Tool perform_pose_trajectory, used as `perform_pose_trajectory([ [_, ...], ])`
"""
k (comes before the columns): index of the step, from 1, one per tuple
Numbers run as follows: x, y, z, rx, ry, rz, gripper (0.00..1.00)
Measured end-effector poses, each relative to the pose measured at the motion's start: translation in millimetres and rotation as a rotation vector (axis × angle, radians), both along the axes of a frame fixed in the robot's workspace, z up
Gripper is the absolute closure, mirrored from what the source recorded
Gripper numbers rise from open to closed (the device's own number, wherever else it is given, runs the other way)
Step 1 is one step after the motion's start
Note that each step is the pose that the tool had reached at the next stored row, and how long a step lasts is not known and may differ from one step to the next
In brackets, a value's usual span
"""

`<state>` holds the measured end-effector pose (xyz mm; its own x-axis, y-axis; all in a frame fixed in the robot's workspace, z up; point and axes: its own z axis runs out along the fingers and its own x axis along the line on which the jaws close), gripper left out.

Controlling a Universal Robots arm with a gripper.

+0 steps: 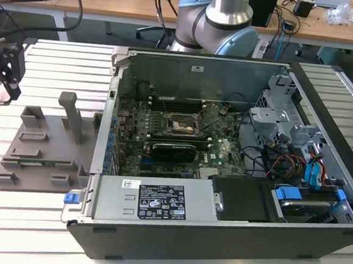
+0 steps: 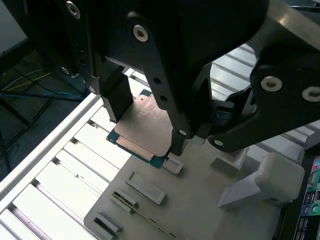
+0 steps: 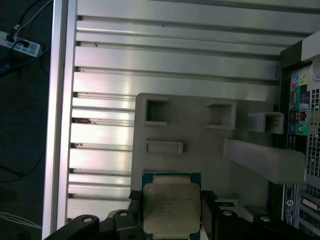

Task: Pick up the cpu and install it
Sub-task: 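Pick up the cpu and move it towards the insertion slot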

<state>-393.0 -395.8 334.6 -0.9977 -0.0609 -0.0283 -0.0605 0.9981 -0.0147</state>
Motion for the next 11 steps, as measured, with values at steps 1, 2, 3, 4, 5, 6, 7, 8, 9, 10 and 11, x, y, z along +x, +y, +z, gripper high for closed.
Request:
perform_pose_trajectory([
  [1, 0.0, 0.0, 2.0, 0.0, -0.0001, 0.0, 0.45],
  [2, 0.0, 0.0, 3.7, 0.0001, -0.0001, 0.0, 0.45],
  [3, 0.0, 0.0, 5.5, 0.0, 0.0, 0.0, 0.45],
  [4, 0.0, 0.0, 7.0, 0.0001, -0.0001, 0.0, 0.45],
  [5, 0.0, 0.0, 9.0, 0.0001, -0.0001, 0.0, 0.45],
  [6, 0.0, 0.0, 10.7, 0.0, -0.0001, 0.0, 0.45],
  [7, 0.0, 0.0, 12.9, 0.0, -0.0001, 0.0, 0.45],
  [8, 0.0, 0.0, 14.3, 0.0001, -0.0001, 0.0, 0.45],
  [9, 0.0, 0.0, 16.4, 0.0001, -0.0001, 0.0, 0.45],
  [10, 0.0, 0.0, 17.4, 0.0, -0.0001, 0.0, 0.45],
  [11, 0.0, 0.0, 20.0, 0.0, -0.0001, 0.0, 0.45],
])
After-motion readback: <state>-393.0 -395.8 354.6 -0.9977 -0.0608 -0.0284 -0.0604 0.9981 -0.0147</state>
